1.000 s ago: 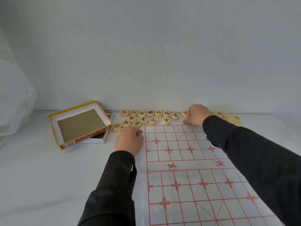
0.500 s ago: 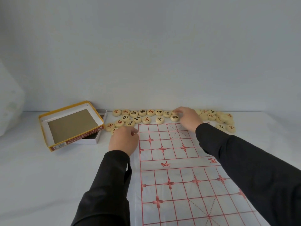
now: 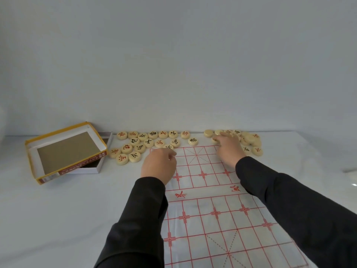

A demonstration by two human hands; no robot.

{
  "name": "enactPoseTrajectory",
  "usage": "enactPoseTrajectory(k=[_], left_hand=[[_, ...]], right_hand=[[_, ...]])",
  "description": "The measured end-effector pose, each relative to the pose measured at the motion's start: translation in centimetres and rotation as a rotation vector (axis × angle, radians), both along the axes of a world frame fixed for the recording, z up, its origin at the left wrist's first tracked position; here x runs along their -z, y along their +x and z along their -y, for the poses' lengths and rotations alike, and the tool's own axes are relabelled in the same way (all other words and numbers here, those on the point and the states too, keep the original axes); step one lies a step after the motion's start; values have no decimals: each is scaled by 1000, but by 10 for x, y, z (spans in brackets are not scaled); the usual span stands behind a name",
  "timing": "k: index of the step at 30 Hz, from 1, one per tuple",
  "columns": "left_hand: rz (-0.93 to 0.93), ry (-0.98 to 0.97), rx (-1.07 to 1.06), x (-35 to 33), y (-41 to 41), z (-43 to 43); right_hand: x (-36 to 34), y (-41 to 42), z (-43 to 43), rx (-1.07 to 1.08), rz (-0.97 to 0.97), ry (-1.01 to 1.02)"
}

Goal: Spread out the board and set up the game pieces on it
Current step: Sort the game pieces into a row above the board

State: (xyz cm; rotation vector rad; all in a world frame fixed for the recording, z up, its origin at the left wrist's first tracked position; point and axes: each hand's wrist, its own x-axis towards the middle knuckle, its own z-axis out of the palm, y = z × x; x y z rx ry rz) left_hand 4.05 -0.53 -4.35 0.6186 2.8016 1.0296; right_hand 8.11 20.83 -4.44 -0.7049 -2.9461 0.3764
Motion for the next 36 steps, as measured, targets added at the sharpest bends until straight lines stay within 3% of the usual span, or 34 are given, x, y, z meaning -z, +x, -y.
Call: enactPoseTrajectory(k=[4, 6, 11, 18, 22, 26, 28, 31, 34, 36], left_hand=[[29, -44, 9, 4, 4, -13], [37, -47, -5, 6, 4, -17], [12, -15, 5, 7, 1, -16], [0, 40, -46, 7, -7, -13], [-23, 34, -51, 8, -3, -17], [-9, 7, -49, 8, -6, -18], [5, -10, -40, 7, -5, -19], [37, -41, -22, 8, -4, -20], [56, -54, -10, 8, -4, -20], [48, -51, -7, 6, -4, -20]], right_hand=[[11, -16, 14, -134, 5, -355], [8, -20, 14, -149, -80, -395], [-4, -27, -12, 12, -275, -140], [-17, -71, 0, 167, 69, 141], [-7, -85, 11, 200, 81, 124], [-4, -90, 8, 233, -5, -150], [-4, -88, 4, 223, -115, -174], [-6, -72, 0, 153, -249, 43], [-4, -59, -4, -40, -138, 339], [0, -58, -7, -78, -48, 351]])
